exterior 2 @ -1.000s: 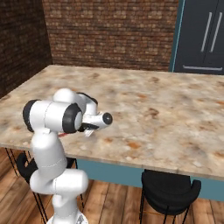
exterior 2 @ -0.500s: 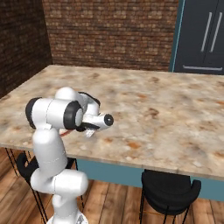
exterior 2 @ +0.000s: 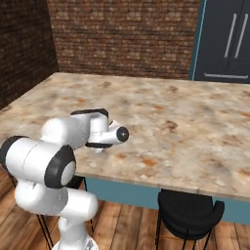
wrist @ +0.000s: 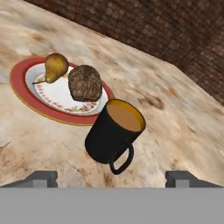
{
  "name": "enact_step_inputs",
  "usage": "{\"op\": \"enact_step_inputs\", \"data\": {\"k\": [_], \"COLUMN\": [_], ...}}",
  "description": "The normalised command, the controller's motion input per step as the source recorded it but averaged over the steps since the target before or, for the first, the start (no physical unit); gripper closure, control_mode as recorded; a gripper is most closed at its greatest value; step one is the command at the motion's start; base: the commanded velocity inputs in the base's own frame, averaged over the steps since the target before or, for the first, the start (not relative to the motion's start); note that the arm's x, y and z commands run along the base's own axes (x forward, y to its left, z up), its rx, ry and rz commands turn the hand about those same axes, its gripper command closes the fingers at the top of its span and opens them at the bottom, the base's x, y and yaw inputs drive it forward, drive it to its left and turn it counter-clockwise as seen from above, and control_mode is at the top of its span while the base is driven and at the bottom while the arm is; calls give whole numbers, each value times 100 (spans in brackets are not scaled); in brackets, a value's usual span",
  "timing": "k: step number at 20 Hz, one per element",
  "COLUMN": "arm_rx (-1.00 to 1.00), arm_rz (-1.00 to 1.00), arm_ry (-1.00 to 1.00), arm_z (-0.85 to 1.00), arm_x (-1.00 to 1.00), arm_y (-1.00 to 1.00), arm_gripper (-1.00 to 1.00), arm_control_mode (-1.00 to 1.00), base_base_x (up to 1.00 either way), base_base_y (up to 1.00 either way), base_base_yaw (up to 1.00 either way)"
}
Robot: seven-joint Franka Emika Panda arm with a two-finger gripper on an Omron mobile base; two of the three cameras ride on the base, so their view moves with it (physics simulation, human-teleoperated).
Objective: Pick up the brewed coffee from the coffee machine and place it next to the breakfast plate on the dining counter.
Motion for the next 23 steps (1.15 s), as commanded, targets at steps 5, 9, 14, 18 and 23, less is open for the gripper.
{"op": "enact_step_inputs", "data": {"k": [5,9,14,18,23], "arm_rx": [0,0,3,10,5], "arm_rz": [13,8,0,0,0], "arm_ry": [-11,-5,-1,-2,0], "arm_z": [100,100,43,0,0], "arm_x": [-57,-27,-37,-52,-33], "arm_y": [-72,-71,-89,-93,-69], "arm_gripper": [-100,-100,-100,-100,-100], "arm_control_mode": [-100,-100,-100,-100,-100], "base_base_x": [0,0,0,0,0], "base_base_y": [0,0,0,0,0], "base_base_yaw": [0,0,0,0,0]}}
